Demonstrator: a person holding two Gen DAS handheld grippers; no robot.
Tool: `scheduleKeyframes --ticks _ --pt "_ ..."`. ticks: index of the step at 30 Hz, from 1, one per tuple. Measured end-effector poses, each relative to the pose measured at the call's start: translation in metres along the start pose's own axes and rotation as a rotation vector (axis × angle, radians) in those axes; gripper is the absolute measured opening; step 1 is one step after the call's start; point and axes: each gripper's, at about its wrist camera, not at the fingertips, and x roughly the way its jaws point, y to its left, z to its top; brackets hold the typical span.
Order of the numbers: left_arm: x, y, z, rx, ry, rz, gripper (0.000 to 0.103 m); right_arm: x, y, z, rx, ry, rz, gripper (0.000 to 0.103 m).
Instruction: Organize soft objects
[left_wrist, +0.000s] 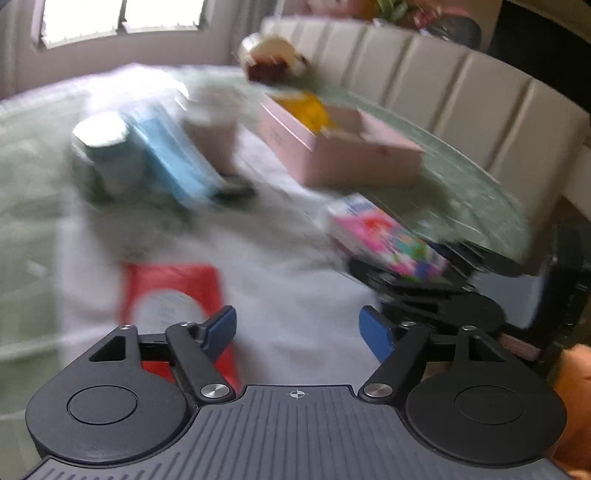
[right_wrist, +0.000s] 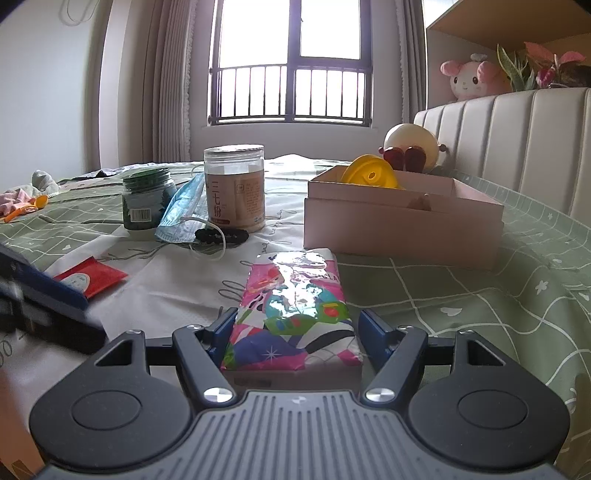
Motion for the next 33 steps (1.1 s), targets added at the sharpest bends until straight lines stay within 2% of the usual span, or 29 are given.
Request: scheduleKeyframes --ticks 3,7,9,11,17,18,19,20,21,22,26,29,33 --pt "-0.012 0.003 0.001 0.063 -0.030 0.171 0.079 0.000 0.000 0.000 0.000 0.000 0.001 0.071" --pt "-0.004 0.029 0.001 -0.052 0.008 0.212 0.079 0.000 0.000 0.000 0.000 0.000 0.001 0.071" --pt "0.005 0.035 0.000 -0.075 0.041 0.201 0.079 0.000 0.000 0.000 0.002 0.002 0.004 0.071" --pt "0.015 0.031 -0.003 -0.055 0.072 0.194 0.081 0.001 -0.002 0.003 0.012 0.020 0.016 0.072" --pt "0.021 0.031 0.000 -0.038 0.074 0.169 0.081 0.001 -0.013 0.028 0.041 0.145 0.097 0.075" --pt "0.020 0.029 -0.001 -0.025 0.071 0.169 0.078 0.003 -0.014 0.032 0.030 0.162 0.096 0.075" --pt "0.017 0.027 -0.003 -0.016 0.064 0.162 0.070 0.007 -0.015 0.035 0.020 0.183 0.092 0.075" --pt "0.015 0.024 -0.005 -0.001 0.050 0.153 0.063 0.011 -0.016 0.037 0.014 0.208 0.085 0.065" --pt "0.013 0.020 -0.006 0.019 0.043 0.154 0.062 0.013 -0.017 0.040 0.009 0.234 0.094 0.048" --pt "0.011 0.015 -0.008 0.046 0.036 0.151 0.059 0.011 -0.017 0.044 -0.002 0.248 0.099 0.049" --pt "0.004 0.003 -0.006 0.079 0.012 0.082 0.055 -0.015 -0.022 0.057 -0.056 0.226 0.130 0.048" --pt "0.005 -0.005 0.014 0.071 -0.016 0.029 0.055 -0.035 -0.034 0.074 -0.060 0.187 0.123 0.048" --pt "0.011 -0.016 0.085 0.045 -0.105 -0.096 0.055 -0.047 -0.067 0.120 -0.013 0.075 0.068 0.048"
